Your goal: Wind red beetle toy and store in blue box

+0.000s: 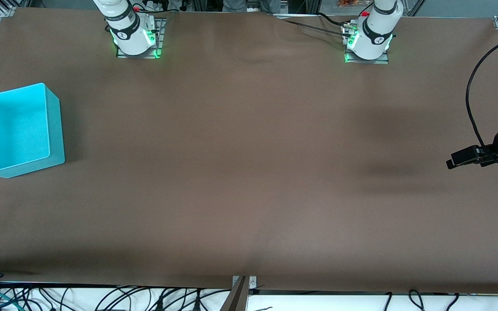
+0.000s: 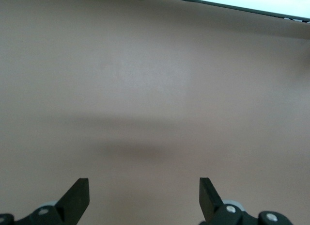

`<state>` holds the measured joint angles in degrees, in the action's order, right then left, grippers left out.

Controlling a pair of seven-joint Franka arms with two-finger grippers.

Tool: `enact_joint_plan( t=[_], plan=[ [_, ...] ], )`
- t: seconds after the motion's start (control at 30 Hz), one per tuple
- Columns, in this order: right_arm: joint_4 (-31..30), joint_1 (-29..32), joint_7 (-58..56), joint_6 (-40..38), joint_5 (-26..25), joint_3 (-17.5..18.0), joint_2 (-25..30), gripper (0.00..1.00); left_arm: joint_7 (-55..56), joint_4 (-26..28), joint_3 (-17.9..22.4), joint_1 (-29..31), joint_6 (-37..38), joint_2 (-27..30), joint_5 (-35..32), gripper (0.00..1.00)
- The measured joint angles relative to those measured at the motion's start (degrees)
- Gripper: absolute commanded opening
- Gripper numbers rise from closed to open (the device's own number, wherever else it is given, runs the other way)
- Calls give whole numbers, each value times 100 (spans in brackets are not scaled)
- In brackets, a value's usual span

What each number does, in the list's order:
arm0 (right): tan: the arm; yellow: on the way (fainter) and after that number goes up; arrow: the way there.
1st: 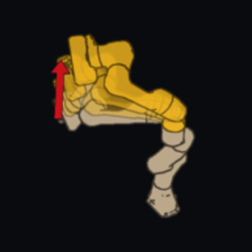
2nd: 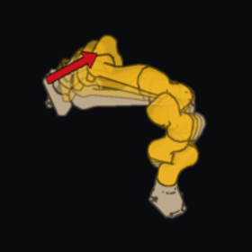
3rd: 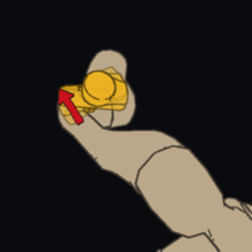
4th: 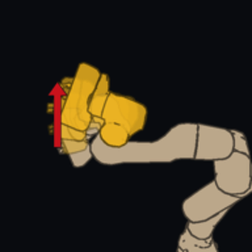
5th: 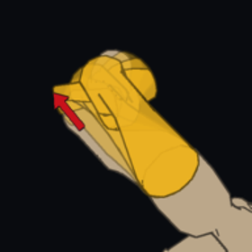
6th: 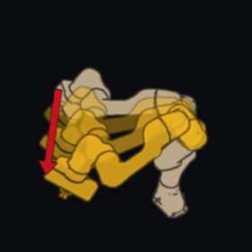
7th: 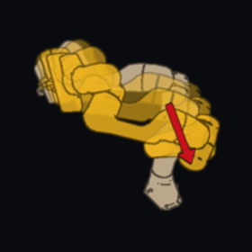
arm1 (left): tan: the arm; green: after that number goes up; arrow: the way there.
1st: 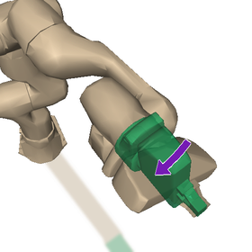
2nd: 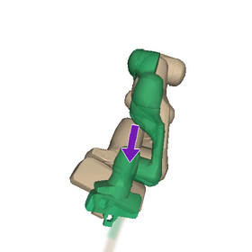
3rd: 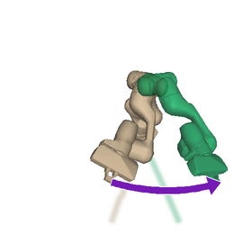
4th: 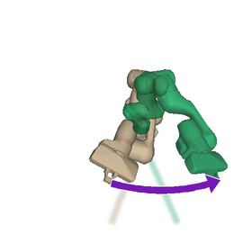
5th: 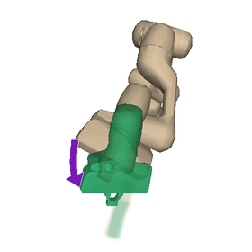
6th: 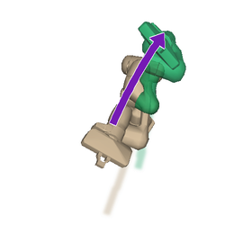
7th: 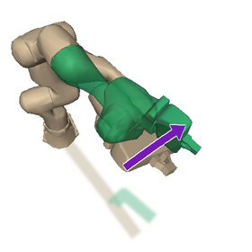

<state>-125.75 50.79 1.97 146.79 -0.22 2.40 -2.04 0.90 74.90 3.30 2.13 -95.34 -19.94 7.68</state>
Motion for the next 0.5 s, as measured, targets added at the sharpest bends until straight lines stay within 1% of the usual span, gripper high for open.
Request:
enact_joint_plan(
  t=[0.1, 0.23, 0.5],
  plan=[
    [62, -6, 0, -228, 0, 206, 140, 0, 0, 0, 0, 0, 0, 0, 0, 100],
    [83, -12, -40, -389, 0, 359, 295, 0, 0, 0, 0, 0, 0, 0, 0, 100],
    [82, -156, -564, -433, -21, 400, 336, 0, 0, 0, 0, 0, 0, 0, 0, 100]
  ],
)
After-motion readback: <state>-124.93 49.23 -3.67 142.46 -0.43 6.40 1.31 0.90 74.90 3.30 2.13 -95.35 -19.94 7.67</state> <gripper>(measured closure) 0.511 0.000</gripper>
